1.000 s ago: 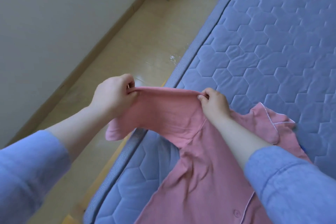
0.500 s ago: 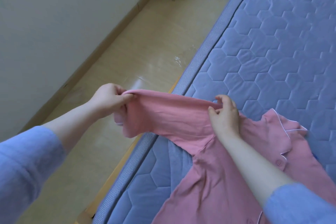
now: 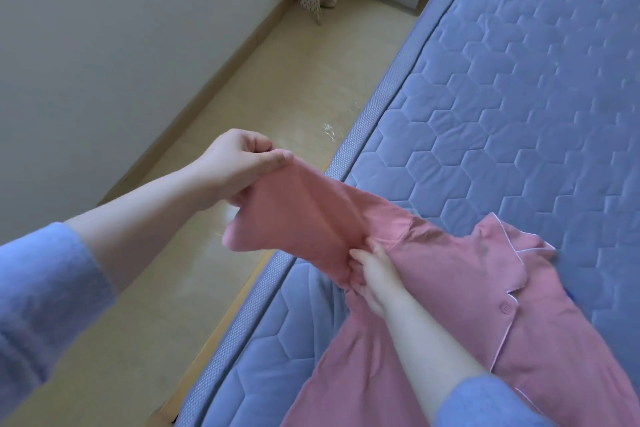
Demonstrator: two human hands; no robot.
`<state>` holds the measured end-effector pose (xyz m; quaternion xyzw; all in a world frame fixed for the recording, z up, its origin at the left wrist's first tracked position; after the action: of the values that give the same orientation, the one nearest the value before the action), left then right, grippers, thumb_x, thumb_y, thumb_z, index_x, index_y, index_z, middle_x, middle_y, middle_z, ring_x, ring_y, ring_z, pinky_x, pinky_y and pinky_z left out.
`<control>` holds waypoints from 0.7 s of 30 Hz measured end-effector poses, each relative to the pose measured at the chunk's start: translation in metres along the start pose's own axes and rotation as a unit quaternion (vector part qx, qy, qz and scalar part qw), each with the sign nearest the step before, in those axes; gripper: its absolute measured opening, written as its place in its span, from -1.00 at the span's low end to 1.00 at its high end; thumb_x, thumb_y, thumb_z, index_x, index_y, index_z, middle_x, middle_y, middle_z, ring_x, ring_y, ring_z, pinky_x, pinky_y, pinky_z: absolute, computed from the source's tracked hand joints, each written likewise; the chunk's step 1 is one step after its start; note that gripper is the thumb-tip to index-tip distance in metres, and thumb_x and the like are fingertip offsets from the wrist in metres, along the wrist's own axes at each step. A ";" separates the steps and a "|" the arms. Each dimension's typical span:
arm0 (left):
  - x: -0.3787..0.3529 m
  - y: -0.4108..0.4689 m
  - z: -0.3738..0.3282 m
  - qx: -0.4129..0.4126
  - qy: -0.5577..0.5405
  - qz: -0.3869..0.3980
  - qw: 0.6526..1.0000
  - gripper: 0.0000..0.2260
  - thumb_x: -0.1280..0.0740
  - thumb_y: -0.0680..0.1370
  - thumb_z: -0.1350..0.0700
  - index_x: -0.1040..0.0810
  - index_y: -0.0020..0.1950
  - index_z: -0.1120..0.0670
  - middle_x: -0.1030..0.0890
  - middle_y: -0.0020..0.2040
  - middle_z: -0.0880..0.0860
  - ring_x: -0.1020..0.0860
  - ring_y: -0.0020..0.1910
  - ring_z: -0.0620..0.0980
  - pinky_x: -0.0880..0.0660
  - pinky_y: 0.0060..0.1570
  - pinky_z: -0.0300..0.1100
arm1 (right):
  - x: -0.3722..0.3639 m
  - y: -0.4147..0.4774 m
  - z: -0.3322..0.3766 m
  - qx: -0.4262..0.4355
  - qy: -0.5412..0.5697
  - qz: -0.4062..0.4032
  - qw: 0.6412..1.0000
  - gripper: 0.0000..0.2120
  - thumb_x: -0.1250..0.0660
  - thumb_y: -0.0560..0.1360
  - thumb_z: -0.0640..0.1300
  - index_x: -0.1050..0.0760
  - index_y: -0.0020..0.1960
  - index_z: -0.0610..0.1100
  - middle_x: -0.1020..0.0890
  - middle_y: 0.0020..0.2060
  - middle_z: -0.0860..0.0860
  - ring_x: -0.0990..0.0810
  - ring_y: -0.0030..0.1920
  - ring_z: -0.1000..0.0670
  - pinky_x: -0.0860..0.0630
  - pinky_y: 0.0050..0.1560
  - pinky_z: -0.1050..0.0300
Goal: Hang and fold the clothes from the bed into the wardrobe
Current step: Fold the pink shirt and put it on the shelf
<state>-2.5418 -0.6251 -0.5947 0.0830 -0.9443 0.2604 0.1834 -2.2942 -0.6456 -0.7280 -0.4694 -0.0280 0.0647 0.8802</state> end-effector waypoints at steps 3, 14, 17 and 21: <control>-0.028 -0.006 -0.029 0.009 -0.031 0.036 0.999 -0.78 -0.38 0.54 -0.01 -0.63 -0.15 0.14 -0.51 -0.36 0.08 -0.45 -0.44 0.00 -0.42 -0.46 -0.24 | 0.013 -0.009 0.009 -0.035 0.043 0.062 0.997 -0.58 -0.14 0.64 -0.18 -0.26 0.45 0.11 -0.51 0.25 0.02 -0.58 0.01 0.01 -0.42 0.14 -0.07; -0.225 -0.043 -0.075 0.114 -0.129 0.252 0.952 -0.92 -0.31 0.60 0.10 -0.56 0.04 0.07 -0.56 -0.19 0.09 -0.53 -0.35 -0.04 -0.48 -0.35 -0.25 | 0.193 -0.063 0.007 -0.025 0.145 -0.052 0.988 -0.83 -0.16 0.65 -0.13 -0.46 0.17 -0.15 -0.65 -0.02 -0.14 -0.63 -0.11 -0.11 -0.51 -0.14 -0.01; -0.256 -0.046 -0.065 0.109 -0.086 0.252 0.958 -0.87 -0.26 0.61 0.20 -0.52 0.14 0.12 -0.62 0.01 0.15 -0.61 -0.11 0.05 -0.55 -0.12 -0.16 | 0.229 -0.068 -0.010 -0.028 0.080 -0.104 0.991 -0.84 -0.18 0.64 -0.13 -0.47 0.16 -0.13 -0.60 0.04 -0.13 -0.58 -0.02 -0.13 -0.50 -0.07 -0.03; -0.229 -0.032 -0.030 0.083 -0.002 0.052 0.995 -0.81 -0.20 0.54 0.34 -0.56 0.05 0.19 -0.65 -0.10 0.15 -0.57 -0.24 0.02 -0.54 -0.18 -0.15 | 0.234 -0.063 -0.020 -0.001 -0.013 -0.138 0.990 -0.92 -0.23 0.61 -0.14 -0.47 -0.05 -0.04 -0.55 -0.01 -0.08 -0.52 0.02 -0.07 -0.48 0.07 -0.03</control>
<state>-2.3141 -0.6222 -0.6450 0.0495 -0.9229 0.3468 0.1602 -2.0551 -0.6644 -0.6898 -0.4610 -0.1045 -0.0516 0.8797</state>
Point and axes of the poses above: each hand's wrist, its own y-axis towards the middle knuckle, its own x-axis out of the back of the hand, z = x × y, the point moved 5 cm from there along y, towards the middle knuckle
